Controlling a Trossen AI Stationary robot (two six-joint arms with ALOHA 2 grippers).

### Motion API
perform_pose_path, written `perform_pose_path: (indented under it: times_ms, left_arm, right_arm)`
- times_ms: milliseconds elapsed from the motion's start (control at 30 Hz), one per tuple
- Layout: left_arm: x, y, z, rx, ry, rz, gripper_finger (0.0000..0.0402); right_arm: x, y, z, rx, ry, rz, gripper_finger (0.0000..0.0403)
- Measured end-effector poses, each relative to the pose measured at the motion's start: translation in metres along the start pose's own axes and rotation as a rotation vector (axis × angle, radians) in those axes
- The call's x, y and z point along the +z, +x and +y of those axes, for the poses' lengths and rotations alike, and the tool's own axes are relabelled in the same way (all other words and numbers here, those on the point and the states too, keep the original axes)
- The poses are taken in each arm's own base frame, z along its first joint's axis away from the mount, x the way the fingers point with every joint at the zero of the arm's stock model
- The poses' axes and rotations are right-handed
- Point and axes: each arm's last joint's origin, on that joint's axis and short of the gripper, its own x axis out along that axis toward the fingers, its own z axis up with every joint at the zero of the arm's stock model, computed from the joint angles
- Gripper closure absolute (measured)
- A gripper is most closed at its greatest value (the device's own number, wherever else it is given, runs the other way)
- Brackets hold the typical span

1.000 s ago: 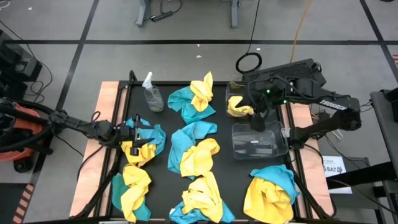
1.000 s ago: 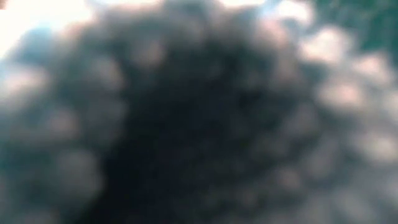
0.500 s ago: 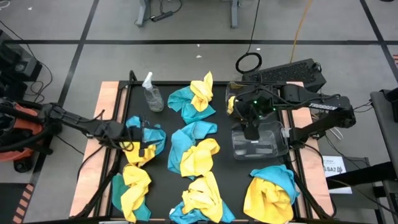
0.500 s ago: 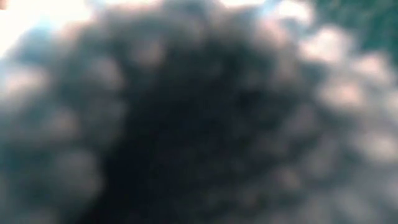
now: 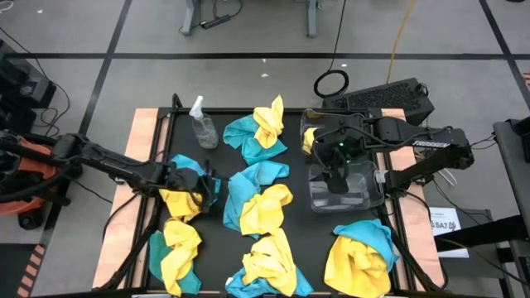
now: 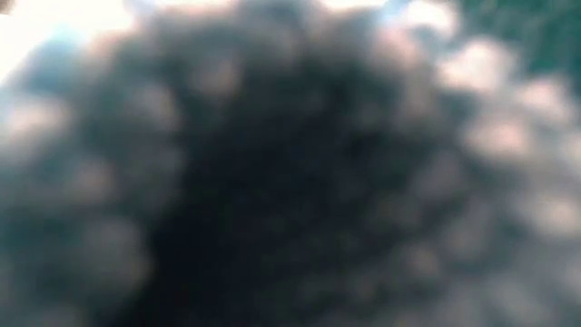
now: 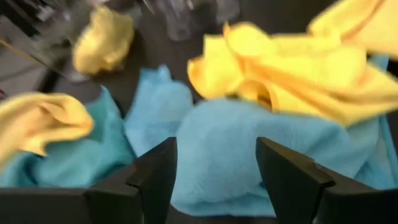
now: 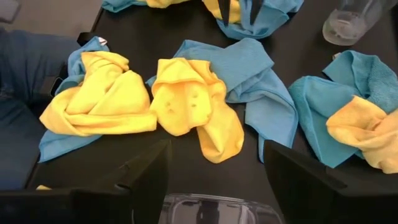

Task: Sort microfiber towel by color & place in baskets
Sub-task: Put the blue microfiber towel into the bottom transparent bin

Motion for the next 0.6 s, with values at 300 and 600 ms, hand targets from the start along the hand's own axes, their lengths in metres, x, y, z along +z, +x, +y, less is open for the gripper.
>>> perform_pose_path:
  times_ms: [300, 600]
  left_arm:
    - [-0.009, 0.03, -0.002, -0.067, -0.037, 0.032, 0.0178]
    - [-0.011, 0.056, -0.004, -0.095, -0.047, 0.064, 0.0196]
  right_arm:
    - [0.001, 0.001, 0.009, 0.011, -0.002, 0.002, 0.0156]
    - [0.001, 0.002, 0.014, -0.015, -0.024, 0.006, 0.0156]
